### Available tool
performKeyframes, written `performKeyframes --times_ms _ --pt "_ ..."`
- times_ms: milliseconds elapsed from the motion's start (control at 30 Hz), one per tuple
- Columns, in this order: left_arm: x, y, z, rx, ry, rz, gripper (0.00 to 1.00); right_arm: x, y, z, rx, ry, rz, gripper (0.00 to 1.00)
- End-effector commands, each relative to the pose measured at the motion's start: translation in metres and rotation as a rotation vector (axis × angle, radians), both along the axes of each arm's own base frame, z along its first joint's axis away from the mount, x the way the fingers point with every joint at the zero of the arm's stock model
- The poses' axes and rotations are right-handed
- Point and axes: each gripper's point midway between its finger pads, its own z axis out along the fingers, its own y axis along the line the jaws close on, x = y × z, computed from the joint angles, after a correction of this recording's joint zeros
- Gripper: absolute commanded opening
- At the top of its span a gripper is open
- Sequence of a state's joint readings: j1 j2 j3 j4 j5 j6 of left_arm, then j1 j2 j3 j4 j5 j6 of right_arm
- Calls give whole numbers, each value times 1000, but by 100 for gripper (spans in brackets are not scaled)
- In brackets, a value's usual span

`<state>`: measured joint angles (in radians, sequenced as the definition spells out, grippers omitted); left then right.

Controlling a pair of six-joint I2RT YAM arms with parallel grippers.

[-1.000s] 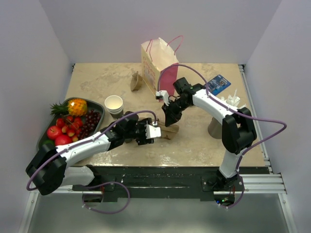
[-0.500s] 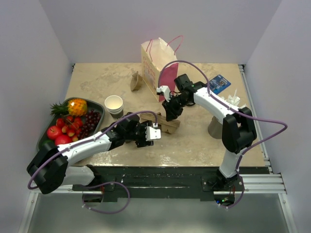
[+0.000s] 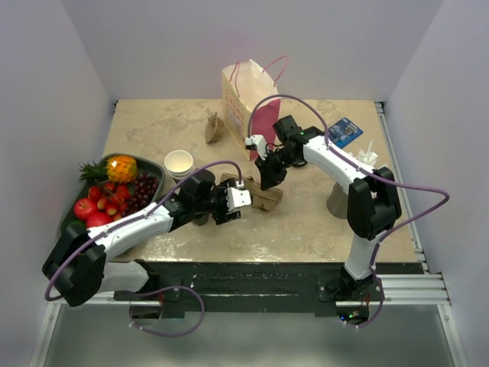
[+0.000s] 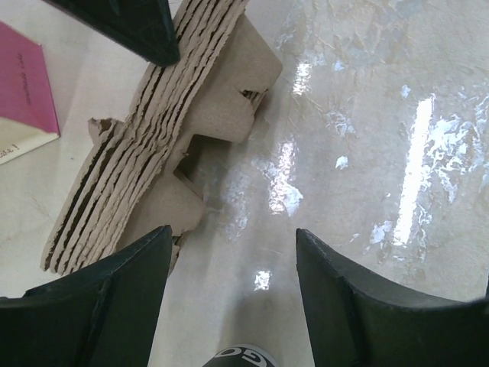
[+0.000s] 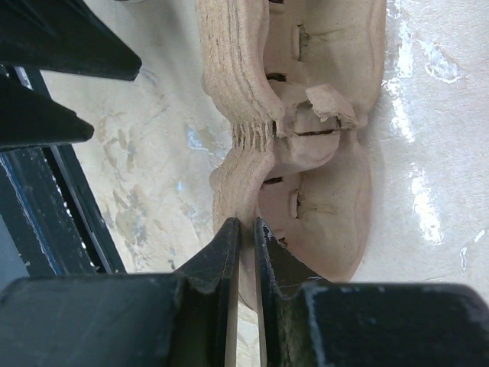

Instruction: Pack the takeout coffee

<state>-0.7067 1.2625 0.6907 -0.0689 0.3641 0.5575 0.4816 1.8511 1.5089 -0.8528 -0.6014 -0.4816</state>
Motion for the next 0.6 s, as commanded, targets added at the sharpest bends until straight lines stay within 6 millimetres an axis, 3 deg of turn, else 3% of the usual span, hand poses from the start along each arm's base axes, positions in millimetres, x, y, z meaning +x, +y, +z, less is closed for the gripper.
performKeyframes --times_ms 0,133,200,300,400,567 --pt "14 -8 26 -73 -34 13 70 22 -1 24 10 -128 -12 4" --pt "17 -7 32 -94 -43 26 70 45 -8 62 7 -339 -45 1" --pt "18 -6 34 -98 -45 31 70 47 -16 82 2 -448 -36 1" --pt "20 -3 37 -108 -48 44 70 45 -26 78 -39 -572 -6 0" --pt "22 0 42 -120 -52 57 70 26 -31 67 -68 -632 63 0" --pt "25 6 45 -121 -52 79 70 -24 -28 32 -75 -567 172 1"
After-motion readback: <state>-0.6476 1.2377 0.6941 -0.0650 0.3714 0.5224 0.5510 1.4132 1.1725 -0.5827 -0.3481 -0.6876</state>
